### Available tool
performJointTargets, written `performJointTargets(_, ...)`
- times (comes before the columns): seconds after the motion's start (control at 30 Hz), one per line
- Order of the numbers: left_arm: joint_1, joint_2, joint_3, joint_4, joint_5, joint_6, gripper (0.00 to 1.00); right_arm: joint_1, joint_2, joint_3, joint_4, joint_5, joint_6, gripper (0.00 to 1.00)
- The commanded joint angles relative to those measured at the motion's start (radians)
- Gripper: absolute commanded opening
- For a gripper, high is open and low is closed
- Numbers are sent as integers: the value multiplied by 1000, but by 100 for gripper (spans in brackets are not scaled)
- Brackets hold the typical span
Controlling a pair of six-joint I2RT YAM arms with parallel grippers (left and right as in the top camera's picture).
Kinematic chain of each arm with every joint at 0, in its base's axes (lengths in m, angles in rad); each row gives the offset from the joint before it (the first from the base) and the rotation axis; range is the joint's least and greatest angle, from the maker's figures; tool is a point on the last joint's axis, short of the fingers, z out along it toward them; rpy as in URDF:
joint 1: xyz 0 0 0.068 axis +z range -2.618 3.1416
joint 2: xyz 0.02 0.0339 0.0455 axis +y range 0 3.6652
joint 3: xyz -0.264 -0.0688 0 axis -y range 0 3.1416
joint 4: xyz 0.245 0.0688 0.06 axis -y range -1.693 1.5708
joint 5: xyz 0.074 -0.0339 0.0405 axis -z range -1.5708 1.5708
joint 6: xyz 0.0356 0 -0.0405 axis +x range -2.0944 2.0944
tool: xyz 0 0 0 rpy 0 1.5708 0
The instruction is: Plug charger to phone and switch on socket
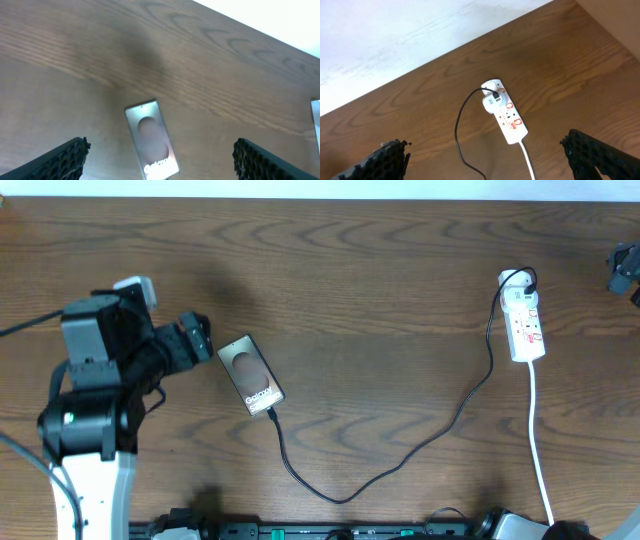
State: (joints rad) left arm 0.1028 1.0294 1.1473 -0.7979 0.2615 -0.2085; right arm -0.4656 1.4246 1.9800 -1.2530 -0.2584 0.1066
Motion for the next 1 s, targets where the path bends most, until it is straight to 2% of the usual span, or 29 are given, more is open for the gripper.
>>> performJointTargets(0.0, 2, -78, -24, -36, -48, 18, 93, 2, -6, 3, 0, -10, 12, 99)
performJointTargets(0.2, 2, -236, -177, 5, -72, 17, 94, 2, -6, 3, 0, -10, 13, 99)
performJointTargets(0.33, 2, -385, -385, 261, -71, 16, 94, 2, -6, 3, 0, -10, 12, 99)
performJointTargets(0.37, 2, -455, -495, 423, -71, 13, 94, 2, -6, 3, 0, -10, 12, 99)
performJointTargets(0.53, 2, -607, -755, 841, -72, 15, 94, 2, -6, 3, 0, -10, 12, 99)
performJointTargets(0.73, 2, -776, -1038, 1244, -72, 100, 94, 2, -6, 3, 0, -10, 12, 99)
performJointTargets(0.87, 3, -856, -1137, 1279, -72, 126, 94, 2, -6, 3, 0, -10, 12, 99)
performJointTargets(0.97, 3, -892, -1143, 1188, -72, 130, 94, 2, -6, 3, 0, -10, 12, 99)
